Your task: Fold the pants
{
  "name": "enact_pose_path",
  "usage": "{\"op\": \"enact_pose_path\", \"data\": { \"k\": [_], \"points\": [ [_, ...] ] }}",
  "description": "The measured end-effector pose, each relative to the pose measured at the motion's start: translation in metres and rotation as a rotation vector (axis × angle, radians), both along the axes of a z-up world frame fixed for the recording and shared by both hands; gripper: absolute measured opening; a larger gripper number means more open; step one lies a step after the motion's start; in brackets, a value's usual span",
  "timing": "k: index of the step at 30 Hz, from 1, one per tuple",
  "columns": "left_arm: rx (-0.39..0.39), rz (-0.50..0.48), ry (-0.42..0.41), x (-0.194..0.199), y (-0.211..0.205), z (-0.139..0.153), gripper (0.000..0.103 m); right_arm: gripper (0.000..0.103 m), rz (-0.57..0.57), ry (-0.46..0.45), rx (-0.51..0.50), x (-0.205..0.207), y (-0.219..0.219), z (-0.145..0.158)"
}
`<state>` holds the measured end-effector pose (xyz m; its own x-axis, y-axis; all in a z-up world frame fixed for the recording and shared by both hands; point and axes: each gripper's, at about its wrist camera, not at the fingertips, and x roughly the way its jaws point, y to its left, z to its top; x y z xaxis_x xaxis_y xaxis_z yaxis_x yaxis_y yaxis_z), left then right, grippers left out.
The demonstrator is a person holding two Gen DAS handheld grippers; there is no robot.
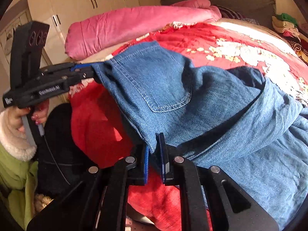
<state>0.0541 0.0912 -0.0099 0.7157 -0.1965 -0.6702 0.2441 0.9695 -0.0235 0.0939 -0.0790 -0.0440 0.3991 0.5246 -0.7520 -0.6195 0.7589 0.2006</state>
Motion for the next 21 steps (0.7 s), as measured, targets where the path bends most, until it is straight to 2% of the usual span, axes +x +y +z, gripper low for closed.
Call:
{"op": "enact_pose_path", "data": {
  "k": [3,5,6,7,8,13,16,17,19,20,21],
  "points": [
    [-0.078,0.029,0.119,0.011,0.012,-0.017,0.015,0.01,-0.009,0.035,-0.026,0.002,0.002,-0.011],
    [-0.096,0.018,0.115,0.004,0.013,-0.015,0.019,0.01,-0.014,0.034,-0.025,0.003,0.002,-0.014],
    [-0.091,0.019,0.112,0.0,0.013,-0.012,0.035,0.01,-0.017,0.033,-0.025,0.003,0.001,-0.015],
    [-0.082,0.034,0.11,-0.003,0.015,-0.01,0.057,0.01,-0.021,0.038,-0.022,0.004,0.0,-0.015],
    [-0.074,0.051,0.104,-0.006,0.018,-0.008,0.087,0.01,-0.023,0.041,-0.018,0.004,0.0,-0.016],
    [-0.121,0.116,0.06,-0.02,0.039,0.016,0.087,0.013,-0.024,0.03,-0.02,0.002,0.002,-0.016],
    [-0.153,0.092,0.014,-0.018,0.03,0.037,0.084,0.025,-0.013,0.054,0.015,0.002,0.001,-0.014],
    [-0.173,0.073,0.007,-0.014,0.024,0.042,0.081,0.029,-0.009,0.057,0.019,0.001,0.002,-0.012],
    [-0.216,0.033,0.02,0.0,0.007,0.047,0.069,0.031,-0.003,0.057,0.02,-0.002,0.001,-0.008],
    [-0.225,0.007,0.027,0.007,-0.003,0.047,0.058,0.032,-0.002,0.061,0.026,-0.004,-0.001,-0.006],
    [-0.226,-0.018,0.028,0.014,-0.015,0.045,0.052,0.033,-0.008,0.067,0.041,-0.006,-0.005,-0.002]
  ]
}}
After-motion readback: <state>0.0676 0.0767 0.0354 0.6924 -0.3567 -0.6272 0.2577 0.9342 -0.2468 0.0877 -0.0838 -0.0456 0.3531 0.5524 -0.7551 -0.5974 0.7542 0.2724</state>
